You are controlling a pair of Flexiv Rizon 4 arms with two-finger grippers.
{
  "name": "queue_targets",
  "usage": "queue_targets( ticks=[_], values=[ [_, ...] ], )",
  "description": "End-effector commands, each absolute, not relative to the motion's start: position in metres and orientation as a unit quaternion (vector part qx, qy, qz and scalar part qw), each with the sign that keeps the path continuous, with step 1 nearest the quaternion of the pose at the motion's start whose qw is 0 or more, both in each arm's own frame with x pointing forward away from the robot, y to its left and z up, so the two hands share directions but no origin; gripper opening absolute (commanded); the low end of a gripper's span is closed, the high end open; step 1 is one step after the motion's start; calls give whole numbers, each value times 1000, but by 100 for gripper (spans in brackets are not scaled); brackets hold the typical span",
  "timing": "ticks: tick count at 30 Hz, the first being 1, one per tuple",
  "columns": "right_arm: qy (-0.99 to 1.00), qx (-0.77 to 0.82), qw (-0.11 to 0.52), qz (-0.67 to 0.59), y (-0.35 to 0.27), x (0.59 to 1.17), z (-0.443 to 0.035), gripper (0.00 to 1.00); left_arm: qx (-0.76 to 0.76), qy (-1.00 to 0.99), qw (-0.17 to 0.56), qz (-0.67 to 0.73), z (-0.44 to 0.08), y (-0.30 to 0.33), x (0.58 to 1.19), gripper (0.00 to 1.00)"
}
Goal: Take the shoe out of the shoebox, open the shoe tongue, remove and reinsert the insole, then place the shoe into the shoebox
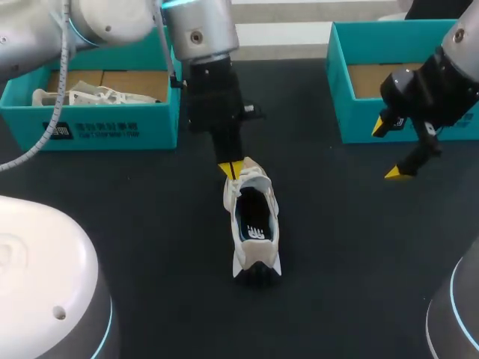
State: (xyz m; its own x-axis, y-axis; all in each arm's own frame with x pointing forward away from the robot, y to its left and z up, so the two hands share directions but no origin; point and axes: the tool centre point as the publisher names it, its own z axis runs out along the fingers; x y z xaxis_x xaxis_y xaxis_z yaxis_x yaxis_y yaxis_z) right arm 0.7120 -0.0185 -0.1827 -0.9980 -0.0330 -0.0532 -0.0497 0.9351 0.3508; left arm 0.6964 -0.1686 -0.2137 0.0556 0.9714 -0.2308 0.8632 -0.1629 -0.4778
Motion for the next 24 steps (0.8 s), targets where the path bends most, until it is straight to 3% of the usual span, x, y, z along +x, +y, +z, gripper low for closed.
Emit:
queue_targets(
  ticks=[1,14,24],
  values=[
    [984,-21,22,177,-17,714,-184,100,-724,-636,104,246,-235,-182,684,0],
    [984,-21,22,177,-17,714,-184,100,-739,-634,112,200,-304,-198,662,0],
    [984,-21,22,177,-17,714,-184,100,-739,-634,112,200,-304,-198,662,0]
  ],
)
